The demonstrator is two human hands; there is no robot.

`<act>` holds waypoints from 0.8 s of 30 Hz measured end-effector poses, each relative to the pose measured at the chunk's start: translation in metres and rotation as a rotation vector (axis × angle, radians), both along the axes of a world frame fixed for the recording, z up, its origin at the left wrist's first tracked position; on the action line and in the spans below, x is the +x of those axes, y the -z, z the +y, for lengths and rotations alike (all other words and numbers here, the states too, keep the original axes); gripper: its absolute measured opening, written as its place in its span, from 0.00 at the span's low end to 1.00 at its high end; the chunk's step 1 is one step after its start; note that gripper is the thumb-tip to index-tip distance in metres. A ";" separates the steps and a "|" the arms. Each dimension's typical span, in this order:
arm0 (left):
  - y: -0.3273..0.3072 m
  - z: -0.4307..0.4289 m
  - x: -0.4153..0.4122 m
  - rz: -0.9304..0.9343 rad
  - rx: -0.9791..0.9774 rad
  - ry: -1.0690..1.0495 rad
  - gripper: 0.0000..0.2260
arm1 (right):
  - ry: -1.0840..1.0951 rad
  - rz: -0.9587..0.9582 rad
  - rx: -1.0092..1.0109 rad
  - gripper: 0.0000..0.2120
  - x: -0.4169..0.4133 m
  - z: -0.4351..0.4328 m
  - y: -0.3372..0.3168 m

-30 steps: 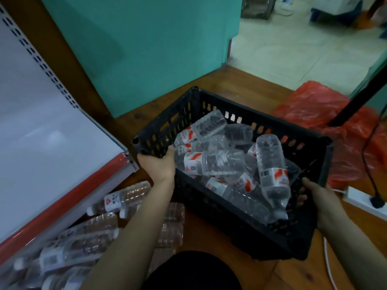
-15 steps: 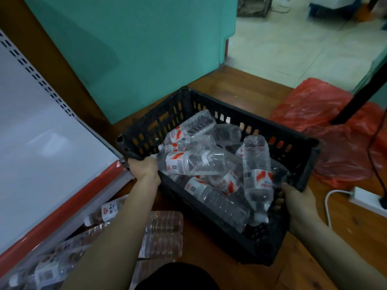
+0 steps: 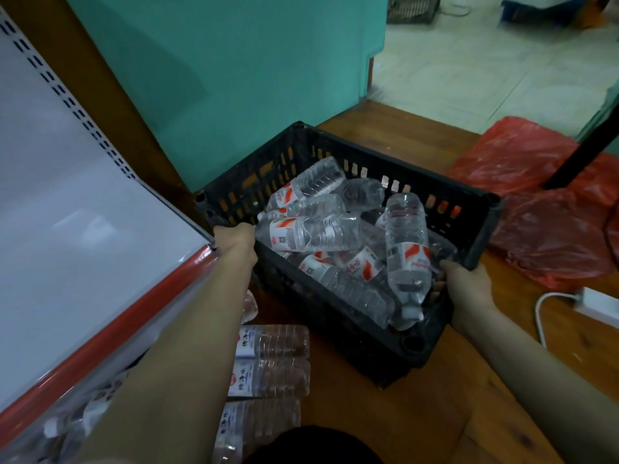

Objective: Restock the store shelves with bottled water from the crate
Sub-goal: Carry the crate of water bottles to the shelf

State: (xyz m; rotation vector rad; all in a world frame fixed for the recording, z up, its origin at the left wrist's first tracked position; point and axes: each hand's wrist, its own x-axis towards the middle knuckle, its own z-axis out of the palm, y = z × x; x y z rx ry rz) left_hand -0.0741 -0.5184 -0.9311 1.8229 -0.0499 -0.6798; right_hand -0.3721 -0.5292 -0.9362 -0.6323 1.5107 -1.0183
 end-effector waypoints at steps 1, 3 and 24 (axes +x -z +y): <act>0.000 0.002 -0.001 0.000 0.005 0.004 0.20 | 0.008 -0.010 0.005 0.10 -0.001 0.002 0.001; -0.001 0.006 -0.002 -0.006 0.013 -0.004 0.20 | 0.017 -0.019 0.015 0.11 -0.002 0.008 0.002; 0.012 0.013 -0.008 -0.146 0.070 0.005 0.20 | 0.039 0.003 0.023 0.10 -0.010 0.021 -0.001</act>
